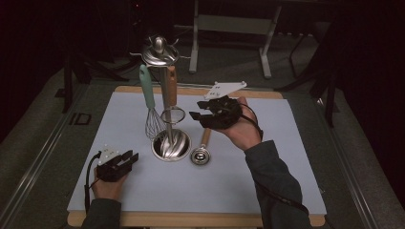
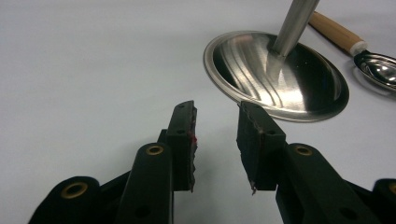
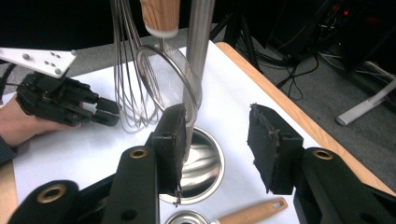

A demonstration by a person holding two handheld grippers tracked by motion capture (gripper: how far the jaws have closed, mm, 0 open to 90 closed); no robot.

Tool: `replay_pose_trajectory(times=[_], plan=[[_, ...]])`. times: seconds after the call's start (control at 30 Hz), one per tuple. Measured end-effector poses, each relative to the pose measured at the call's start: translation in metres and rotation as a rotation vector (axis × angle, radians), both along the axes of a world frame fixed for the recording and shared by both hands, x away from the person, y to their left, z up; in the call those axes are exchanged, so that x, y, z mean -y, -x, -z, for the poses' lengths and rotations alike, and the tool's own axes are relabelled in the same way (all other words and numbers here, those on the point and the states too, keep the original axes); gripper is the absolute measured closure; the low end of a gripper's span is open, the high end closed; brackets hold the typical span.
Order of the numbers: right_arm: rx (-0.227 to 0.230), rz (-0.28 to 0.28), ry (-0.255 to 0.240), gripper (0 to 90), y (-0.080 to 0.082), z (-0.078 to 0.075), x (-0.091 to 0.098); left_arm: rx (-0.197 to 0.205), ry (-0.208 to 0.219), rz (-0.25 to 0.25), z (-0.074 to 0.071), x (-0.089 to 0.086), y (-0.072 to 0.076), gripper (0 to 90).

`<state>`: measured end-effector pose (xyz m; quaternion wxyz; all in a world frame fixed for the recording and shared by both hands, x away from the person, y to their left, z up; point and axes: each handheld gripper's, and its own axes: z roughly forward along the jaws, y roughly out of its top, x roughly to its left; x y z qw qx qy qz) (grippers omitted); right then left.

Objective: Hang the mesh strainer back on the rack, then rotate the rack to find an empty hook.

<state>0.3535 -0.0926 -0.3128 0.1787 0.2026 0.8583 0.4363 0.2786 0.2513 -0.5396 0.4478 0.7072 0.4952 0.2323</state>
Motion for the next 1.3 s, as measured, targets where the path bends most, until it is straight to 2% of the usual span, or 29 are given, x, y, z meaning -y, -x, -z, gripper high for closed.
replay_pose_trajectory(times=[0.37,0.6,0.87,1.03,1.17,1.3], plan=[[-0.041,0.043,0.019,53.3,-0.006,0.017,0.016,0.001,-0.001,-0.003,0.0,0.0,0.0,66.3],[-0.082,0.074,0.008,53.1,-0.011,0.028,0.028,0.005,0.001,-0.007,0.0,0.0,0.001,66.7],[-0.089,0.102,0.031,53.0,-0.01,0.038,0.033,0.009,0.012,-0.009,0.0,-0.001,0.001,68.2],[-0.105,0.114,0.029,52.7,-0.012,0.048,0.039,0.023,0.014,-0.018,-0.001,-0.001,0.003,70.0],[-0.123,0.125,0.022,52.9,-0.013,0.056,0.044,0.043,0.001,-0.024,-0.002,0.0,0.005,72.8],[-0.141,0.135,0.02,52.8,-0.013,0.065,0.05,0.073,0.046,-0.033,-0.006,-0.001,0.008,77.1]])
